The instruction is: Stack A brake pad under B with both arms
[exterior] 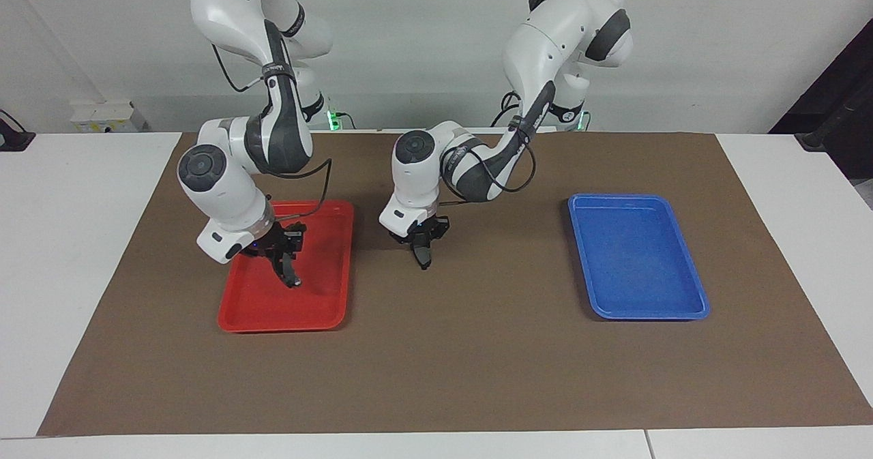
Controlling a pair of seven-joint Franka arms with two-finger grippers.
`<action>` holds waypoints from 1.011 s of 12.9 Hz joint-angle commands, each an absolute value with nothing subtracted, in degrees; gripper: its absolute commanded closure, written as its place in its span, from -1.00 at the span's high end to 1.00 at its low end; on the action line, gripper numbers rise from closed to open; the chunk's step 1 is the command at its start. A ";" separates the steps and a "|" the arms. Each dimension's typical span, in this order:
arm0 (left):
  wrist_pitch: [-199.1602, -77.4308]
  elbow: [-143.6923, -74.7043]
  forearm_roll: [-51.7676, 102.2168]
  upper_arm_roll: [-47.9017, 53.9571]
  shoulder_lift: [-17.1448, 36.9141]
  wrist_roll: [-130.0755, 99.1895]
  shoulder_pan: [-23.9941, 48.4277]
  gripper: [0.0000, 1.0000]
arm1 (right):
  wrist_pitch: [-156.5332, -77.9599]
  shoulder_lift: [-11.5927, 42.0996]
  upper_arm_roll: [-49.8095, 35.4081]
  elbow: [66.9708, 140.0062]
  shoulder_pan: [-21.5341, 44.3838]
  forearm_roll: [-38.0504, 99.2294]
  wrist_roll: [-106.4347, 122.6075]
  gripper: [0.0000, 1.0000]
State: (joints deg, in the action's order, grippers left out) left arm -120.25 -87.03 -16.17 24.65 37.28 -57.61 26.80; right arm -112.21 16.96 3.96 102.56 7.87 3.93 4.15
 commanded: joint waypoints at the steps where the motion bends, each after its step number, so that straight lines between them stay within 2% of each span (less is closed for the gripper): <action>1: -121.82 -87.54 -17.32 23.73 37.44 -58.10 27.51 -0.72 | -109.51 16.35 3.78 100.37 7.12 5.36 7.38 -1.00; 4: -119.63 -85.09 -17.23 23.20 37.53 -58.01 27.51 -0.20 | -109.25 16.26 3.78 100.28 7.12 5.36 7.38 -1.00; 9: -116.29 -82.62 -17.31 21.28 36.66 -57.92 27.33 0.28 | -109.16 16.26 3.78 100.20 7.12 5.27 7.82 -1.00; 13: -115.75 -82.70 -16.70 19.43 30.95 -57.57 26.55 0.77 | -107.85 16.26 2.73 97.83 7.65 5.36 7.82 -1.00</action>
State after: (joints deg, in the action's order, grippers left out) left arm -117.51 -81.97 -16.24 20.73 35.01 -57.58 26.51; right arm -109.91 16.86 3.59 99.71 7.96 4.13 6.04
